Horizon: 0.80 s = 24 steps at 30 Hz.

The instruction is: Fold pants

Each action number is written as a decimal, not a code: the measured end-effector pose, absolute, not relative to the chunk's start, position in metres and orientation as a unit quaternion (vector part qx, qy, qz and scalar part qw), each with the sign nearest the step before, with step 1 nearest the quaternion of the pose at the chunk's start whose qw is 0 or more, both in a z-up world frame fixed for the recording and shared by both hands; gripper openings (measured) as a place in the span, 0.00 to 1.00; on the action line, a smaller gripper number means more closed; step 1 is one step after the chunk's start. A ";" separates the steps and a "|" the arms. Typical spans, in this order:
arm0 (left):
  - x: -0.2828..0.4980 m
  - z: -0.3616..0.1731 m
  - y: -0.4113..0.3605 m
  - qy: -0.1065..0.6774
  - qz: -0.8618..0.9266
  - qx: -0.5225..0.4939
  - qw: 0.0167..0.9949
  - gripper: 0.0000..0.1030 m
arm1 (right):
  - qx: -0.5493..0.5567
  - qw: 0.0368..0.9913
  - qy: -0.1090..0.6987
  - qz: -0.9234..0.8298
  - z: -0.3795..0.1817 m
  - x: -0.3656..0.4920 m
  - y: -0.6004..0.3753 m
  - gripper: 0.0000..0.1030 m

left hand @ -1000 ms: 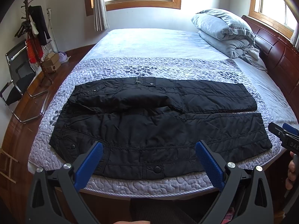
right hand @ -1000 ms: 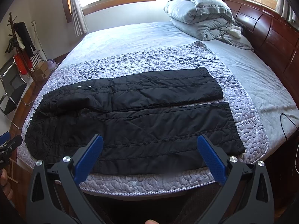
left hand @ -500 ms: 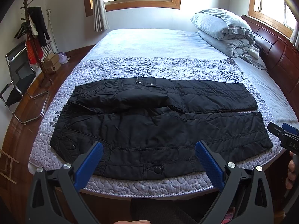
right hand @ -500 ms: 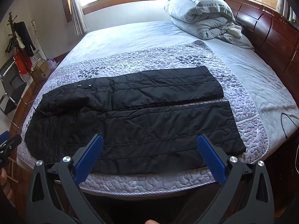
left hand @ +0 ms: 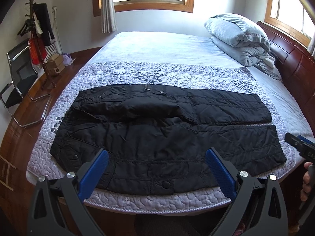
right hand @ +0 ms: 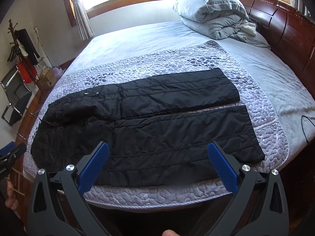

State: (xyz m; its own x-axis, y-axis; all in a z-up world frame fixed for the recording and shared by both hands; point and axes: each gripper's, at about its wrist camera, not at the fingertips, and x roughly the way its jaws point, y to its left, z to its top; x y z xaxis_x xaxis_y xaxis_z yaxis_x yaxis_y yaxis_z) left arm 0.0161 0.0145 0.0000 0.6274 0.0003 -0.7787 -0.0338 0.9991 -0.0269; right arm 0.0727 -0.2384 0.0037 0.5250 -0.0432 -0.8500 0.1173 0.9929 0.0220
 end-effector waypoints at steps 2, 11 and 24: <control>0.027 -0.003 0.026 0.440 0.024 -0.015 0.898 0.97 | 0.028 0.878 0.475 -0.054 0.009 0.083 -0.250 0.98; 0.144 -0.019 0.143 0.513 0.081 -0.053 0.853 0.97 | -0.013 0.874 0.472 -0.117 0.006 0.178 -0.331 0.98; 0.309 -0.142 0.340 0.644 0.168 -0.251 0.703 0.96 | 0.063 0.794 0.593 -0.115 -0.099 0.302 -0.441 0.98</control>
State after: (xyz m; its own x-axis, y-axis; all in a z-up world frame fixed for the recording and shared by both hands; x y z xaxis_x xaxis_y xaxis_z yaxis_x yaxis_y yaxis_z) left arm 0.3089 0.3396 -0.1423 0.1143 -0.0880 -0.9895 -0.5598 0.8172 -0.1374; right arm 0.3018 -0.4414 -0.0985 0.2701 -0.1083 -0.9567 0.2581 0.9654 -0.0364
